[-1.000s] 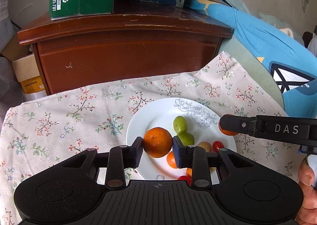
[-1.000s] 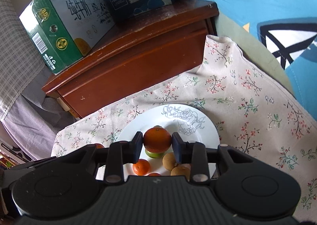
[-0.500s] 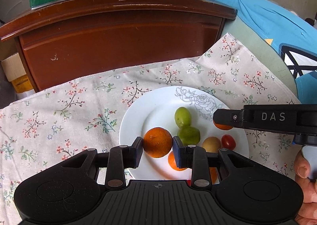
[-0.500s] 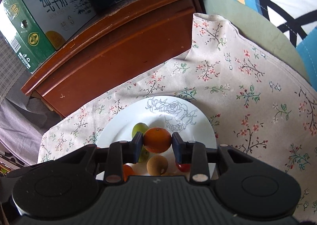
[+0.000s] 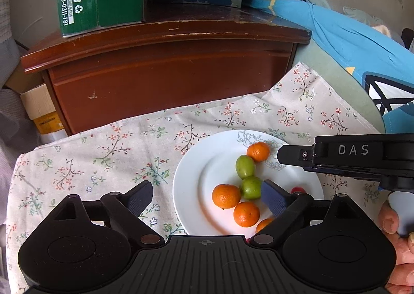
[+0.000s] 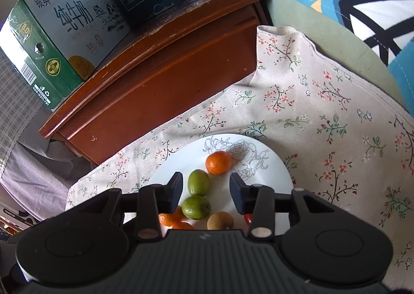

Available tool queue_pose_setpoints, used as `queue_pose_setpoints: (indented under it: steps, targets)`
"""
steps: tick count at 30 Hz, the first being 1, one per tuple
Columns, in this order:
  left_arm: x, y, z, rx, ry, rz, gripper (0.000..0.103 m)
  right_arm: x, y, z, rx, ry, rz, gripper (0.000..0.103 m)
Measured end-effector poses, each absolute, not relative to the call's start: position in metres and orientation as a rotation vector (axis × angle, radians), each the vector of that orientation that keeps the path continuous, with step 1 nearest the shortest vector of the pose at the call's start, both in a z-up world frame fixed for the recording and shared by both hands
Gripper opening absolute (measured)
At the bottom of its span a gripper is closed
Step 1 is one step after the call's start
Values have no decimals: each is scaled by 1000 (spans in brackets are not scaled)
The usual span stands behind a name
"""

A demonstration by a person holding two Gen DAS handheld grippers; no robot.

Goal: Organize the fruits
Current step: 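Carry both tangerines onto the white plate and open both tools, then withdraw both open tools from the plate toward the remaining fruit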

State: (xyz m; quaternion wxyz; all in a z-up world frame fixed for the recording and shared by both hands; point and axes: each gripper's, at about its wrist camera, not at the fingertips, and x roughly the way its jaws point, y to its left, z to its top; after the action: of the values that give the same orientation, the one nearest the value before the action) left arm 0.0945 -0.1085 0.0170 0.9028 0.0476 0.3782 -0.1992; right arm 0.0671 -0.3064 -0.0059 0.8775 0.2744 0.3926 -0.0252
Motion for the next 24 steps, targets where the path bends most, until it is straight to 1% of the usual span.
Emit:
queue_pose_setpoints:
  steps: [3, 5, 9, 13, 24]
  targets:
    - [92, -99, 24, 90, 800, -388, 95, 65, -302, -3, 563, 822, -42, 45]
    - [89, -91, 31, 78, 802, -370, 95, 63, -299, -1, 555, 828, -38, 55]
    - [81, -79, 43, 77, 790, -358, 97, 58, -291, 3, 540, 836, -16, 56]
    - [71, -67, 52, 90, 775, -322, 98, 49, -285, 6, 540, 840, 5, 59]
    - [55, -20, 53, 27, 804, -258, 99, 28, -260, 14, 481, 840, 92, 59]
